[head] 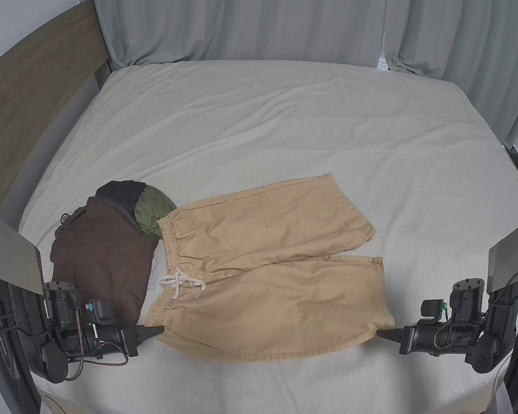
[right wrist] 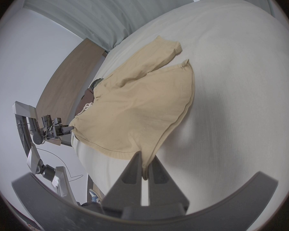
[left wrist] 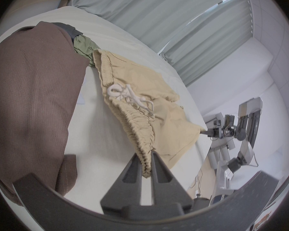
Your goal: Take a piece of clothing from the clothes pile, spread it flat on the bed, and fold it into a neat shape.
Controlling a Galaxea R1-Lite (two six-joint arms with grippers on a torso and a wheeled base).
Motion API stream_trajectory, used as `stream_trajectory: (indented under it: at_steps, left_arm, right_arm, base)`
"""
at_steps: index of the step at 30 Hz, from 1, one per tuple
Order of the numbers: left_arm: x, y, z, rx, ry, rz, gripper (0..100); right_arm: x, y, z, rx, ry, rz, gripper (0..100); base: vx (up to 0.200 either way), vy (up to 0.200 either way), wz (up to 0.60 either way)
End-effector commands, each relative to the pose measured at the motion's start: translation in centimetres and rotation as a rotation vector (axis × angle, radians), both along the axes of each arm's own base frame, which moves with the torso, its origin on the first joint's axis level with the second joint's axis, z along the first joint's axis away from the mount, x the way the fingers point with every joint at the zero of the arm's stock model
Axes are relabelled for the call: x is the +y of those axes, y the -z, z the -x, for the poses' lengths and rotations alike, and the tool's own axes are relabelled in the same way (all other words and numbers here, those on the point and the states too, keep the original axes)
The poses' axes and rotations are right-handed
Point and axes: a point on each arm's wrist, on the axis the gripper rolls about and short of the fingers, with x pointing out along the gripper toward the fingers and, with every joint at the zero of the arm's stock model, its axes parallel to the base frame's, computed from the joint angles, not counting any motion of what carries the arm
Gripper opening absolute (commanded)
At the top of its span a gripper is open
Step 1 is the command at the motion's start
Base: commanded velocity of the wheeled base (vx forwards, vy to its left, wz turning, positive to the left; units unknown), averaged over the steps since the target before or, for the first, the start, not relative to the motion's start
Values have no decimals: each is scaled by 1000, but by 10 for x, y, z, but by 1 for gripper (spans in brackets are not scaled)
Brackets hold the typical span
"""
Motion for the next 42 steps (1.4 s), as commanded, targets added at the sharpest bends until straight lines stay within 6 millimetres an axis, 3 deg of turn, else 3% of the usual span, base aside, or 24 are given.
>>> stream_trajectory:
  at_steps: [1, 19, 42]
  left_arm:
    - [-1, -18, -13, -70, -31, 45, 0]
    - [-3, -31, -30, -148, -62, 59, 0]
    - [-3, -35, -38, -156, -97, 85, 0]
  right_arm:
    - [-2, -12, -5, -61, 16, -26, 0]
    - [2, -40, -30, -187, 59, -132, 0]
    - [6, -63, -45, -301, 59, -180, 0]
  base:
    - [0, 0, 0]
    - [0, 0, 0]
    - [0, 0, 0]
